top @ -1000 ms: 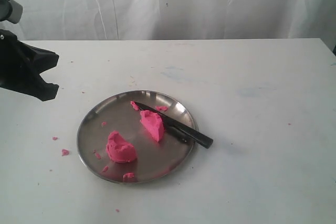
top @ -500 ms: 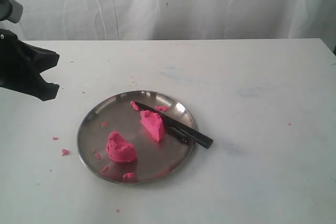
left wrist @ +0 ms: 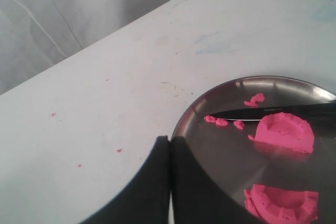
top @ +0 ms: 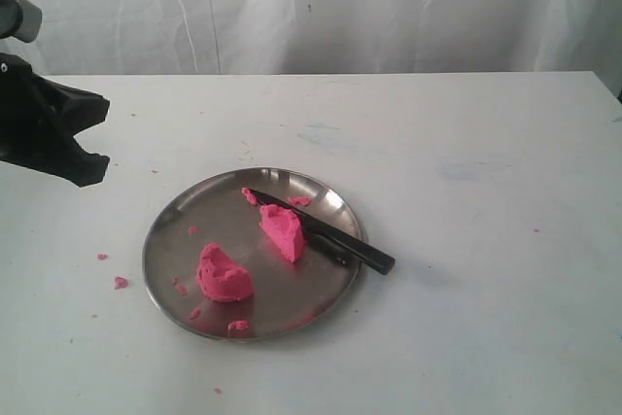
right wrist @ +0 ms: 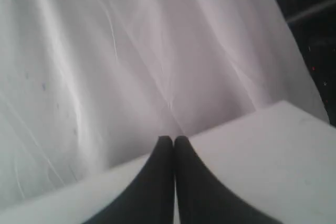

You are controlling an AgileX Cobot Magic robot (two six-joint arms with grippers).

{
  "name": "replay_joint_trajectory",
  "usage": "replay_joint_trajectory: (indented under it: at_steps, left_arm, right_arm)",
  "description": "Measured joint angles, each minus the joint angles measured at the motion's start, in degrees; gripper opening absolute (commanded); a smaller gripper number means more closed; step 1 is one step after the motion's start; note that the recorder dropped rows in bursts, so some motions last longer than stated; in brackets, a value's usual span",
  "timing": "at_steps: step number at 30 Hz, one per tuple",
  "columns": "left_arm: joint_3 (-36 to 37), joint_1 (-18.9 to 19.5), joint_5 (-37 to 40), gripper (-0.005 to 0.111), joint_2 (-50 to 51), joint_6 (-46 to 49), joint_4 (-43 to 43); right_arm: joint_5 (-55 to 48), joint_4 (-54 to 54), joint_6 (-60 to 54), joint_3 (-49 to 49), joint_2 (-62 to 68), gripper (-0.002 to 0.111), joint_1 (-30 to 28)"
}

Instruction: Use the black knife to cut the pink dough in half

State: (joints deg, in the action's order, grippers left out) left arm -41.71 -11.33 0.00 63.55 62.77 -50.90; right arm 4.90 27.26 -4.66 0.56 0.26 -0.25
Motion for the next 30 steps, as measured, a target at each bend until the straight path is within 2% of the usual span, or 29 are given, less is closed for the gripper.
replay_joint_trajectory:
  at_steps: [5, 7, 20, 22, 26, 28, 30]
  left_arm:
    - [0.00, 0.00, -0.51, 0.000, 0.00, 0.00, 0.00]
    - [0.00, 0.00, -0.76, 0.000, 0.00, 0.00, 0.00]
    - [0.09, -0.08, -1.10, 0.000, -1.66, 0.00, 0.00]
    - [0.09, 0.49, 1.95, 0.000, -7.32, 0.00, 0.00]
    - [0.09, 5.21, 5.56, 0.000, -25.35, 0.00, 0.00]
    - [0.09, 7.30, 2.42, 0.000, -37.68, 0.00, 0.00]
    - [0.09, 7.52, -1.38, 0.000, -42.26, 0.99, 0.55]
  right_arm:
    - [-18.26, -19.32, 3.91, -0.26, 0.00, 0.000, -0.38]
    - [-22.54, -23.14, 4.16, -0.47, 0.00, 0.000, -0.38]
    - [-24.46, -25.79, 4.66, -0.47, 0.00, 0.000, -0.47]
    - [-24.46, -25.79, 4.66, -0.47, 0.00, 0.000, -0.47]
    - [-24.55, -25.79, 4.66, -0.47, 0.00, 0.000, -0.47]
    - [-24.55, -25.79, 4.66, -0.47, 0.00, 0.000, -0.47]
    - [-24.55, -25.79, 4.66, -0.47, 0.00, 0.000, -0.47]
